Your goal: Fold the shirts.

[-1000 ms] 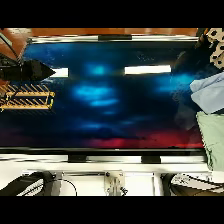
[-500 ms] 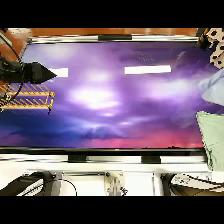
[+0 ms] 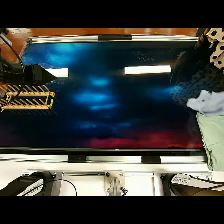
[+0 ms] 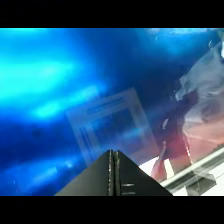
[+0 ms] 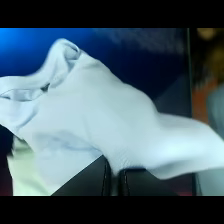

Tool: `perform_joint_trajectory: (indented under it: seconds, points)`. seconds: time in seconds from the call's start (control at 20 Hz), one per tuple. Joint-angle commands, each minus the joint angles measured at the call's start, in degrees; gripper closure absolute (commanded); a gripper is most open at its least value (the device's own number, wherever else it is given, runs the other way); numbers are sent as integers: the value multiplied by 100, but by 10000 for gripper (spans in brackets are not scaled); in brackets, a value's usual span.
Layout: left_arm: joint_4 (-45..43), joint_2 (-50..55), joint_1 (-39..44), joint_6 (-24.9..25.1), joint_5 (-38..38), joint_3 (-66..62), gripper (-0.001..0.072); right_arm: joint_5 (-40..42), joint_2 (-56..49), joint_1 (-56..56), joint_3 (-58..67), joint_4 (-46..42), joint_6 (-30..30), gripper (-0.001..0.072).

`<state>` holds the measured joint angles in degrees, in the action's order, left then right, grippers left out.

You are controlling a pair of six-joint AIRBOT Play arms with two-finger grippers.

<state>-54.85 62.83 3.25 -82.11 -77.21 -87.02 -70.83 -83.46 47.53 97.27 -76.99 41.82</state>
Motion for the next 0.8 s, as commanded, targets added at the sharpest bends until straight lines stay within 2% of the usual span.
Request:
perform_joint_trajectory:
  seconds: [0.0,0.45,0.6,0.75]
  points:
    - [0,-11,0,0,-192,0,676,-916,11,304,-26,-1331,1113,646]
    - [-2,-7,0,59,-192,0,676,-2527,11,1287,-391,-1637,2955,646]
    - [0,-11,0,57,-192,0,677,-2806,13,1469,-1187,-1663,3163,646]
    - [2,-31,0,37,-195,0,676,-2796,13,1486,-1768,-2218,3211,646]
